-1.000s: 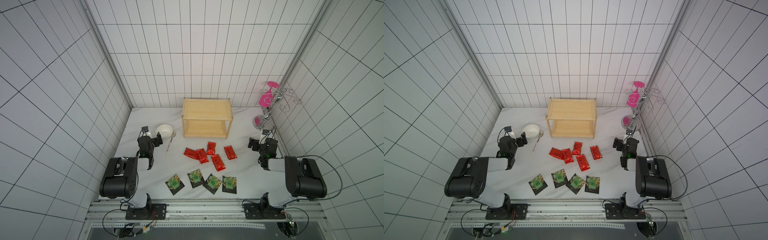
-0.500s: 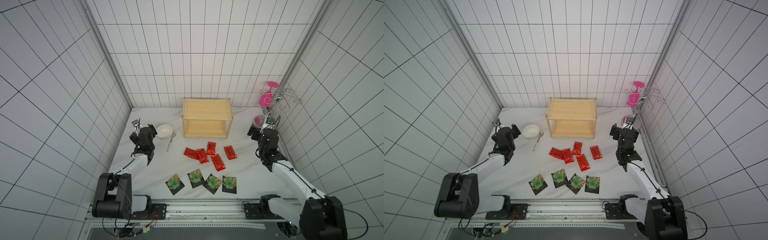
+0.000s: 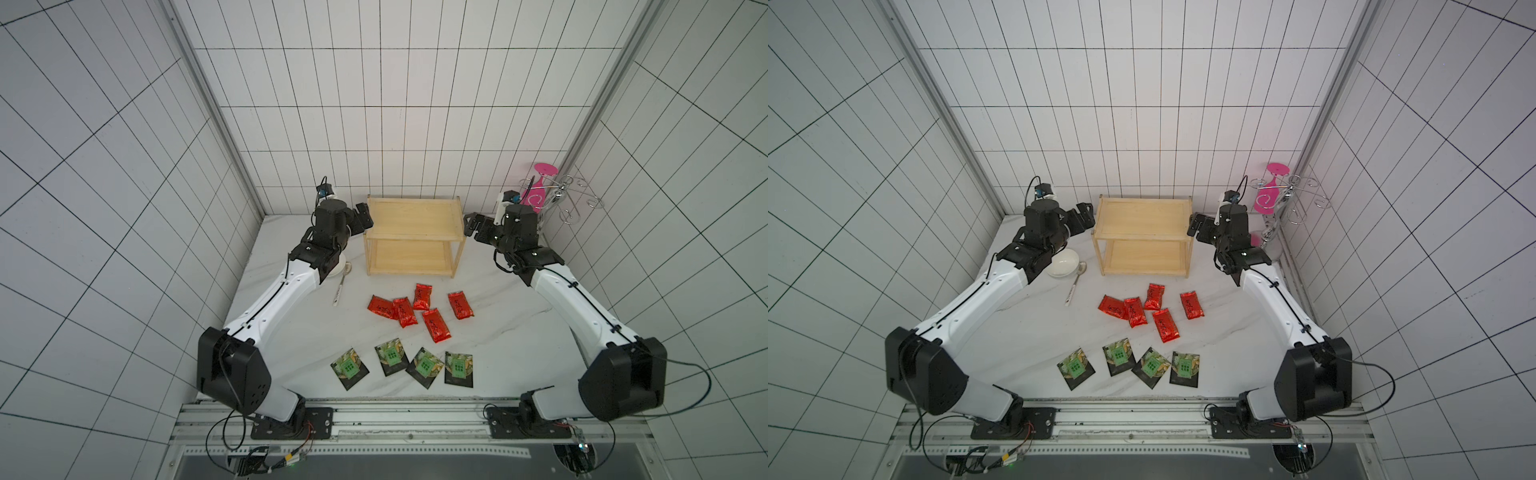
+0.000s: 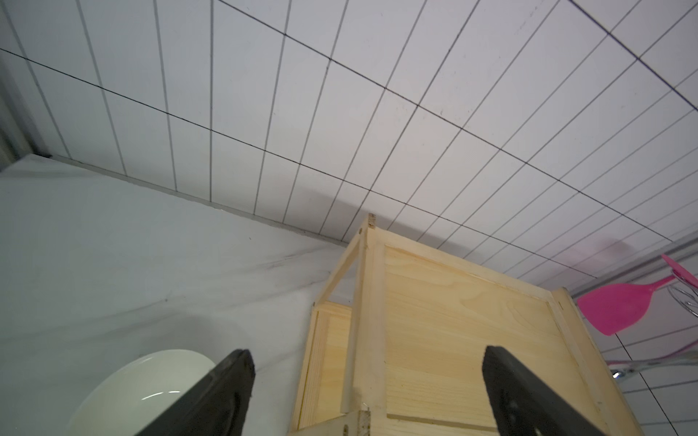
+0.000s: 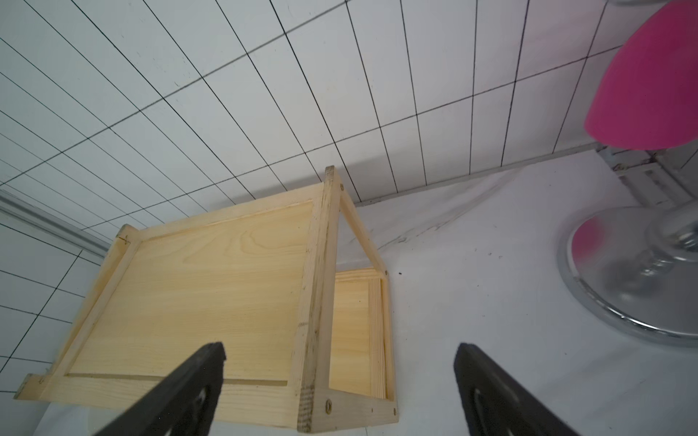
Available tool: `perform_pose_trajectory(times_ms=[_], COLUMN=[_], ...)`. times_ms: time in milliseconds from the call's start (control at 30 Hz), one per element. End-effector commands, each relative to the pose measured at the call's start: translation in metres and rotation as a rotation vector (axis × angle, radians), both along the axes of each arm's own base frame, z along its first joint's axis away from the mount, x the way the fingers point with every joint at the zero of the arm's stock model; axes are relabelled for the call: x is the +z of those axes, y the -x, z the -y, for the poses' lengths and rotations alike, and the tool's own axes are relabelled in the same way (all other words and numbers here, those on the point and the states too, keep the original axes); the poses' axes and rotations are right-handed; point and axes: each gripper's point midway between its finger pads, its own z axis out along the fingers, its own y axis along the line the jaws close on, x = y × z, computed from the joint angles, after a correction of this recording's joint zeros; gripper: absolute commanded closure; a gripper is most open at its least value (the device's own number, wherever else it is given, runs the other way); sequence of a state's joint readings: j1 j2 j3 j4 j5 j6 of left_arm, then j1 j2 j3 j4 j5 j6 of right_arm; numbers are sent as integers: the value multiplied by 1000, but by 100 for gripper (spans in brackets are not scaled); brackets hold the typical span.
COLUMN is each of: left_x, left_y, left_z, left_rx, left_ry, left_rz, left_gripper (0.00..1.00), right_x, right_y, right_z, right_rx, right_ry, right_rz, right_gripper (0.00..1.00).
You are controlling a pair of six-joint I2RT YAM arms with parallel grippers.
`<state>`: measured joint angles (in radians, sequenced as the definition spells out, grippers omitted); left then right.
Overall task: Place the tea bags on the shelf by color
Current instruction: Move the shelf to the center of the board.
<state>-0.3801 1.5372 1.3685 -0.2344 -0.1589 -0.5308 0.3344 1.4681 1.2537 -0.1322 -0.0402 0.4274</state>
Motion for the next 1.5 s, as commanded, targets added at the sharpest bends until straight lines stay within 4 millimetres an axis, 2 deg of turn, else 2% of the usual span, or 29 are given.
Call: perform_pose_trajectory(times_ms=[0,167,333,467,700,1100,1300,1467], left_x=[-25,-47,-48,-49,-52,-61,-67,-68], left_y=[-6,-22,-32,-36,-55,-94,-96,-95], left_z=[24,40,60,71,78,64,60,40], left_rx=[-93,-125,-164,-189,-181,-126,-115,-57], left_ry=[53,74,135,148,150,159,162,150], left_rz=[-109,-166,-180,-177,-159,-150,-157,-148], left_gripper=[2,2,4,5,6,6,6,5], right_x=[-11,-18,-17,-18,-19,-28,-36,-35], right_y=[-3,-14,-24,-33,-54,-83,-90,-89], right_z=[-16,-30,-45,-54,-62,-72,-71,-66], right_rx=[46,70,85,97,94,90,87,86], right_ry=[-59,-106,-120,-117,-103,-95,-80,-66], right_rz=[-83,-92,-87,-85,-88,-83,-89,-86], right_gripper=[7,19,32,36,39,40,40,39])
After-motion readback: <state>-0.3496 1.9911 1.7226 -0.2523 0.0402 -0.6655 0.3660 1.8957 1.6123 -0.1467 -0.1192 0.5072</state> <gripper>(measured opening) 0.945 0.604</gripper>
